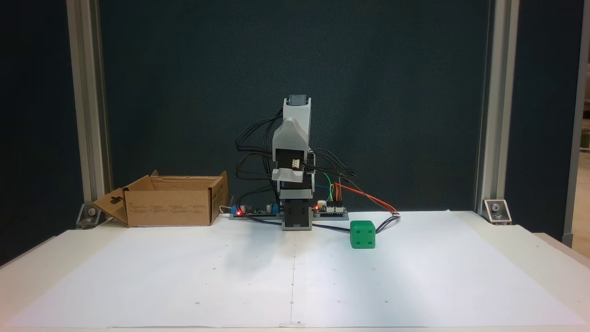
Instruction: Grasp a green dice and put it in the bin.
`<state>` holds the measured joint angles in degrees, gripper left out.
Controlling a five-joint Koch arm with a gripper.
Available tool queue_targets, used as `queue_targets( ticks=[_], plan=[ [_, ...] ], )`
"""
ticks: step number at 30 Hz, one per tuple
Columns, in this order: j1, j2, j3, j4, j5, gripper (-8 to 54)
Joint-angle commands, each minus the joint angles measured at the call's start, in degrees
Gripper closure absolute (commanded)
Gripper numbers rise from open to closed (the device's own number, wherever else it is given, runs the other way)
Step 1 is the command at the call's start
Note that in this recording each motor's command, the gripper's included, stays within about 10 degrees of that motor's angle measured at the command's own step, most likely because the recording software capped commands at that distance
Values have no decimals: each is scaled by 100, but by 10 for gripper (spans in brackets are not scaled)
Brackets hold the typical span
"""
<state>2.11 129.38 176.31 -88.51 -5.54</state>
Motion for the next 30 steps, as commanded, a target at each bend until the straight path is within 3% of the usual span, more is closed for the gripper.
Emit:
queue_targets(
  ticks=[1, 30],
  plan=[
    [-18, 624, 281, 378, -202, 8],
    [-26, 615, 281, 475, -220, 7]
  ],
)
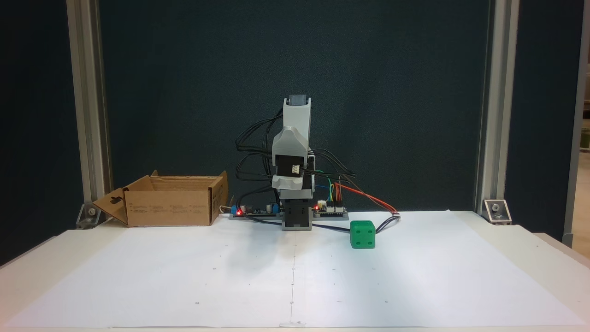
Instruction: Grasp a green dice and put it in the bin.
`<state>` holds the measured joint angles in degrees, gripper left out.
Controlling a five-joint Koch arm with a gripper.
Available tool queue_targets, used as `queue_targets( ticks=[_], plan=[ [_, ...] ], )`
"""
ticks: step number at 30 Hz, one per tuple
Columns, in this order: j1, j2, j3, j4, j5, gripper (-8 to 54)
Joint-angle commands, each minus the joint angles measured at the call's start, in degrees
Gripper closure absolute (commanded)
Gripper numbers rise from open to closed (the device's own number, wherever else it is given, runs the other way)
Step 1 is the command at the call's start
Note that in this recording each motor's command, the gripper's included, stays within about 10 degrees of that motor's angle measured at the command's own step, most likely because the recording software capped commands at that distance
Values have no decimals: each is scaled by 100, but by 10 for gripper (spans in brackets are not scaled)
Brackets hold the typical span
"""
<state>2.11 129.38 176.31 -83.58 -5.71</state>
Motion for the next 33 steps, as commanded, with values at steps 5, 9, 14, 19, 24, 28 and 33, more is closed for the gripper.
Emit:
queue_targets(
  ticks=[5, 9, 14, 19, 24, 28, 33],
  plan=[
    [-53, 606, 281, -9, -220, 11],
    [-44, 598, 281, 185, -220, 11],
    [18, 606, 281, 396, -220, 11],
    [70, 624, -35, 1371, -229, 16],
    [79, 650, -1292, 3373, -185, 22],
    [158, 659, -2635, 4938, 492, 24],
    [114, 624, -4480, 6880, 1397, 22]
  ],
)
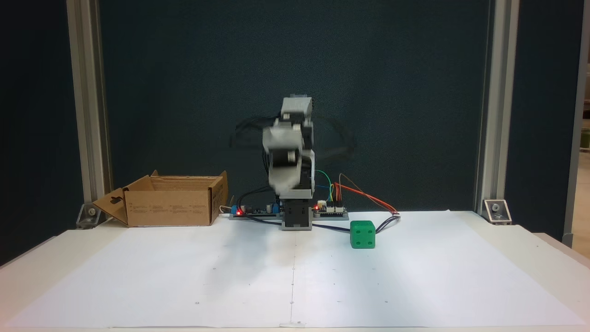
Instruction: Grasp a green dice and put it in the bin.
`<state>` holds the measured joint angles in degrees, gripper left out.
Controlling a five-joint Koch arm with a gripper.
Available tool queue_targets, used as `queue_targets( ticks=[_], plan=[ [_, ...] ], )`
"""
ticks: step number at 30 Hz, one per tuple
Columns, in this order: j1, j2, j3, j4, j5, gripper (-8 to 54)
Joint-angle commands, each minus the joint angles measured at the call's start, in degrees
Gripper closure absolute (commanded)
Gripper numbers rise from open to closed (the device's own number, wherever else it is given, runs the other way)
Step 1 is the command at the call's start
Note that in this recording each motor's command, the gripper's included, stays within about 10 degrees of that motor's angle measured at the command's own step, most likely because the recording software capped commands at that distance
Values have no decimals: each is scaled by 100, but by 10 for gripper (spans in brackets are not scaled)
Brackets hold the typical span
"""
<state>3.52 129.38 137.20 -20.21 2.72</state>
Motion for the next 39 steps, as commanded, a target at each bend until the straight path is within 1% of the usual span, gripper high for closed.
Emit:
queue_targets(
  ticks=[1, 5, 9, 12, 17, 20, 22, 26, 34, 36, 39],
  plan=[
    [-79, 615, -930, 921, 668, 22],
    [-343, 589, -2276, 2477, 835, 22],
    [-844, 589, -2285, 3944, 1556, 21],
    [-1714, 527, -2435, 5113, 2268, 19],
    [-3322, -79, -2742, 6889, 3364, 11],
    [-3902, -642, -3103, 7961, 3858, 9],
    [-4104, -817, -3287, 8638, 4043, 8],
    [-4403, -861, -3709, 8877, 4421, 8],
    [-4614, -1292, -4192, 8903, 4535, 12],
    [-4746, -1521, -4298, 8868, 4579, 12],
    [-4878, -2118, -4482, 8833, 4614, 12]
  ],
)
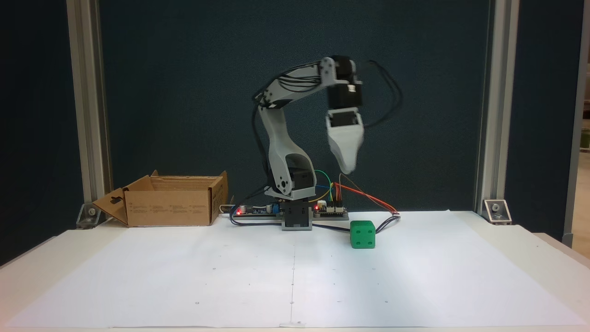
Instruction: Grasp a green dice and put it in the bin.
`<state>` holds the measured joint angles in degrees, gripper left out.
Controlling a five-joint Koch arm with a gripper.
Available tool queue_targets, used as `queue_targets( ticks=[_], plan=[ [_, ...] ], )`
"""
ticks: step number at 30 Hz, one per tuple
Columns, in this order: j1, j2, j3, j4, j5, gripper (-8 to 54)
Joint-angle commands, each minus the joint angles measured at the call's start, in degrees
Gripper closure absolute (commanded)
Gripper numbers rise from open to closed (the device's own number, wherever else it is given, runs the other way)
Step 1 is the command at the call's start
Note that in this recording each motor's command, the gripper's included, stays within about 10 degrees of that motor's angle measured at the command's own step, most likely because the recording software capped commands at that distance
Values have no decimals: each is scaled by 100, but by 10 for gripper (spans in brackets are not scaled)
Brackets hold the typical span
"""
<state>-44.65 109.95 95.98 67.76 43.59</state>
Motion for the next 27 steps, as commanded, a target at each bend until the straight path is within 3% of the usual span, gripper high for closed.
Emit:
queue_targets(
  ticks=[1, 27],
  plan=[
    [-123, -308, -387, -26, 527, 12],
    [-185, -712, 360, -967, 501, 1]
  ],
)
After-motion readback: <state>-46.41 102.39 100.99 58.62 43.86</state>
